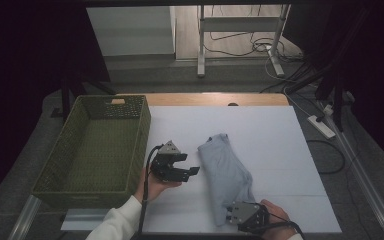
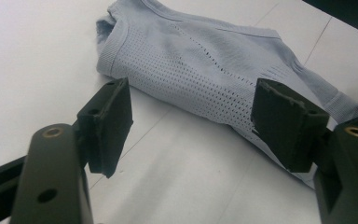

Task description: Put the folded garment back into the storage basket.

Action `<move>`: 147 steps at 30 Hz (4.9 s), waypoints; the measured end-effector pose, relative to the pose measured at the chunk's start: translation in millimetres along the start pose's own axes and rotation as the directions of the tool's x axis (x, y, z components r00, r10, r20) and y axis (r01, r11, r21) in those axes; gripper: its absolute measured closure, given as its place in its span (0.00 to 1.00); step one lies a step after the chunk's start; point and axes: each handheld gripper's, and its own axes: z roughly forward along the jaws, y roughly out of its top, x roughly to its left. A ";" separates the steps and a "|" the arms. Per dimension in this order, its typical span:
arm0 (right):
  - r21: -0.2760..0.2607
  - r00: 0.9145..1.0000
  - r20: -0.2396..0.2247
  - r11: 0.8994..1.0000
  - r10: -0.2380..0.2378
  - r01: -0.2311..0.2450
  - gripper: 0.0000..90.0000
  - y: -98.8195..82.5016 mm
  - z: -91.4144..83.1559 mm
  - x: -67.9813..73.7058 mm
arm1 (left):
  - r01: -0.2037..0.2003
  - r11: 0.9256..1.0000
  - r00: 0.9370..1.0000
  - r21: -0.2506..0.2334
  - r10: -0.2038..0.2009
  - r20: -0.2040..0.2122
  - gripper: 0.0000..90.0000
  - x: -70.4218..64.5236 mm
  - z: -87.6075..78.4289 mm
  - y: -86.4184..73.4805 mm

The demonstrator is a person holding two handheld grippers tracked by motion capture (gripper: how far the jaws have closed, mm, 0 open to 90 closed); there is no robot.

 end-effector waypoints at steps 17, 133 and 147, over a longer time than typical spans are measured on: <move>-0.147 0.970 -0.122 0.963 0.209 -0.226 0.87 5.1 -10.5 -17.9 | 0.004 1.000 1.000 -0.003 -0.004 0.001 0.33 1.6 0.8 0.1; -0.196 0.962 -0.225 0.961 0.152 -0.197 0.87 23.1 -8.6 -1.9 | 0.103 0.966 0.993 0.236 -0.115 0.039 0.55 59.7 156.5 80.2; -0.199 0.964 -0.220 0.960 0.152 -0.197 0.87 23.3 -10.1 -1.2 | 0.073 0.986 0.995 0.150 -0.082 0.057 0.87 51.6 141.7 86.3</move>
